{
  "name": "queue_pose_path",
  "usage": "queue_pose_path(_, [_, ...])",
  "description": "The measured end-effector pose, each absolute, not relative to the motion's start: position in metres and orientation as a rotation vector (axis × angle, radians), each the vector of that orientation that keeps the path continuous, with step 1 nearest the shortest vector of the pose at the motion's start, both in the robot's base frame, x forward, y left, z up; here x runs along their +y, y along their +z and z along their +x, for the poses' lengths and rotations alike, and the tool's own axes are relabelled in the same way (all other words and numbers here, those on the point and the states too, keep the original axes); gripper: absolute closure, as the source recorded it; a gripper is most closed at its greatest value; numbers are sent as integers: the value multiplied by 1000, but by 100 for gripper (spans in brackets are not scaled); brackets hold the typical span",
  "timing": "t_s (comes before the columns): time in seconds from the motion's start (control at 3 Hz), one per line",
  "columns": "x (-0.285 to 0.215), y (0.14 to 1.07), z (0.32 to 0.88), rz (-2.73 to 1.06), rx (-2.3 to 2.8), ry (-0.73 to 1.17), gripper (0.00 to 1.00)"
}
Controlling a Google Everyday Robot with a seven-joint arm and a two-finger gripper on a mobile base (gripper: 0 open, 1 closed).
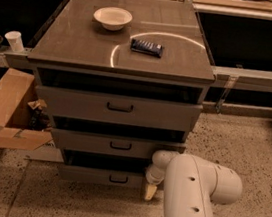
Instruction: Open bottom drawer
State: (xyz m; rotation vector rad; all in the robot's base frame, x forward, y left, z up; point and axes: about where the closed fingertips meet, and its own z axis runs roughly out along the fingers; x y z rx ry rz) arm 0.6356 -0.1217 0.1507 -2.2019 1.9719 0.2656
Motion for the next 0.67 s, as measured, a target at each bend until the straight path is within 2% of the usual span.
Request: queue_pose_path(0.67, [-118, 148, 611, -2243, 1985, 300, 64])
